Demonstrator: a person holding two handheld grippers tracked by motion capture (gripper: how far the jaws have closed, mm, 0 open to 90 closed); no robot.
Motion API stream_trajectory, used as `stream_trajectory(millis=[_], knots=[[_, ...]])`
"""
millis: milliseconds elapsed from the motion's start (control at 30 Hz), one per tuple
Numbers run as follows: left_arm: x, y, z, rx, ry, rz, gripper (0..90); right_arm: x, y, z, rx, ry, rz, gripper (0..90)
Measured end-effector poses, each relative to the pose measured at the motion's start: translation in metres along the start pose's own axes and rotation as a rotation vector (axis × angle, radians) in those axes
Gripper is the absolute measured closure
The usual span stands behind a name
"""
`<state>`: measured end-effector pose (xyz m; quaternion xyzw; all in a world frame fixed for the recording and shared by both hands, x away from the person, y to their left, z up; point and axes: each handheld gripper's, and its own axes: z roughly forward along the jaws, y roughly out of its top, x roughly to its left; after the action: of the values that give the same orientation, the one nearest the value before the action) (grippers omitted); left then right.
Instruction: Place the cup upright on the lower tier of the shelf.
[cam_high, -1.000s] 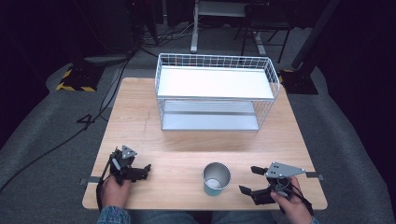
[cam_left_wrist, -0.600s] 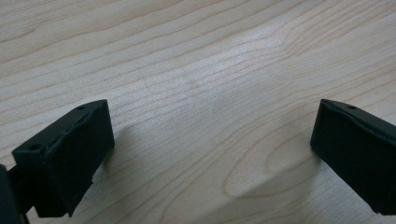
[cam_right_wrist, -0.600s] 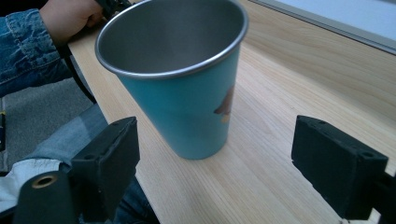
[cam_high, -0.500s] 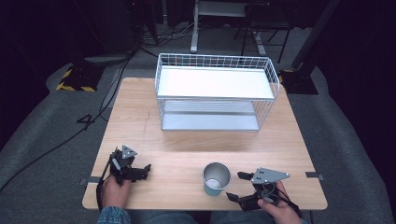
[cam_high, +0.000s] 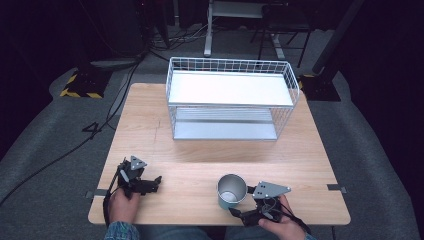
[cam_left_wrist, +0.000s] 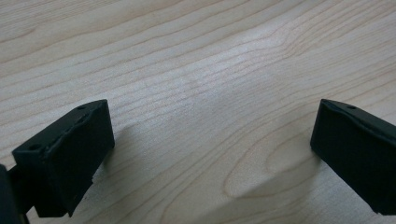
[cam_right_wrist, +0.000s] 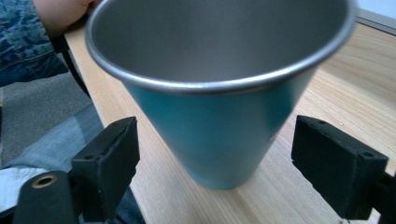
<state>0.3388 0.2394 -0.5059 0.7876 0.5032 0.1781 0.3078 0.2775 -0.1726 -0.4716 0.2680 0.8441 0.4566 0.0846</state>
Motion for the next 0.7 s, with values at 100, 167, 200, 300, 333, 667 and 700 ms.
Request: stream_trajectory(millis=[100,167,200,300,333,667,700], knots=[[0.0,0.0,0.0,0.0,0.0,0.0,0.0,0.002,0.0,0.007,0.001,-0.018,0.011,15.7],[0.0,0.0,0.0,0.0,0.0,0.0,0.1,0.003,0.0,0.011,0.003,-0.02,0.011,15.7],[0.0,0.0,0.0,0.0,0.0,0.0,0.1,0.003,0.0,0.013,0.003,-0.018,0.008,15.6],[0.0,0.0,0.0,0.0,0.0,0.0,0.1,0.003,0.0,0.019,0.001,-0.024,0.002,15.6],[0.0,0.0,0.0,-0.002,0.002,-0.001,0.1,0.003,0.0,0.02,-0.003,-0.021,0.005,15.6],[0.0,0.0,0.0,-0.002,0.002,0.0,0.0,0.002,-0.002,0.035,-0.048,-0.023,0.001,15.8],[0.0,0.0,0.0,-0.002,0.002,0.0,0.0,0.002,-0.002,0.036,-0.055,-0.024,-0.005,15.8]])
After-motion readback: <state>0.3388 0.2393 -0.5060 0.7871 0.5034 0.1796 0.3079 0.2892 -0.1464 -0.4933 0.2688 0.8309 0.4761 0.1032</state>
